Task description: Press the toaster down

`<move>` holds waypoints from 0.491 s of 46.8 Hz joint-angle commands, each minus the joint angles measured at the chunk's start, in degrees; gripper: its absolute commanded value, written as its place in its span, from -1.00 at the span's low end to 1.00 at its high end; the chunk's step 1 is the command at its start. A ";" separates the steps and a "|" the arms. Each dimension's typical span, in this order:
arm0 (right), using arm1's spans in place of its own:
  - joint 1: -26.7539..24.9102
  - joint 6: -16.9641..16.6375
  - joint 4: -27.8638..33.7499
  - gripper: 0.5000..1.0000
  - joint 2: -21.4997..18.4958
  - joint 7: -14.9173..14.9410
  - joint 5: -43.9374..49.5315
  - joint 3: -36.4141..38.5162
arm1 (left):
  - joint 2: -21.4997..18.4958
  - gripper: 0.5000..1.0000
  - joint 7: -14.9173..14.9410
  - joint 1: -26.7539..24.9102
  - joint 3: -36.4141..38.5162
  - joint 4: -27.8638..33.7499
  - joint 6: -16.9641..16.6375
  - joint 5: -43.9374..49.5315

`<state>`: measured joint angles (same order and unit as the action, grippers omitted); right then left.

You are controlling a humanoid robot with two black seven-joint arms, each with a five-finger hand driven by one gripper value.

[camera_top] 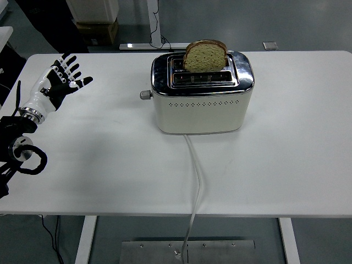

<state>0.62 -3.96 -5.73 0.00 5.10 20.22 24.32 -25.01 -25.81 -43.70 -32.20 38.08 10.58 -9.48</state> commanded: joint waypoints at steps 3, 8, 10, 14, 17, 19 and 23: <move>0.00 0.00 -0.07 1.00 0.00 -0.01 0.00 -0.06 | 1.63 1.00 -0.03 -0.07 -2.95 -2.48 0.59 1.13; 0.00 0.00 0.02 1.00 0.00 -0.01 0.00 -0.06 | 3.56 1.00 -0.03 -0.07 -4.62 -3.89 0.76 2.27; 0.00 0.00 0.02 1.00 0.00 -0.01 0.00 -0.06 | 4.26 1.00 -0.03 -0.15 -5.06 -4.59 0.76 2.80; 0.00 0.00 0.02 1.00 0.00 -0.01 0.00 0.03 | 5.67 1.00 -0.03 -0.33 -6.12 -6.09 0.85 4.03; 0.00 0.00 0.02 0.99 0.00 -0.01 0.00 -0.06 | 6.46 1.00 -0.03 -0.42 -6.91 -6.97 0.85 4.91; 0.00 0.00 0.02 1.00 0.00 -0.01 0.00 0.03 | 6.81 1.00 -0.03 -0.51 -7.26 -7.14 0.94 5.44; 0.00 0.00 0.02 1.00 0.00 -0.01 0.00 -0.06 | 7.52 1.00 -0.03 -0.51 -7.53 -7.41 1.46 6.14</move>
<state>0.61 -3.96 -5.74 0.00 5.10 20.21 24.32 -17.96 -25.86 -44.21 -39.57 30.80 11.65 -3.74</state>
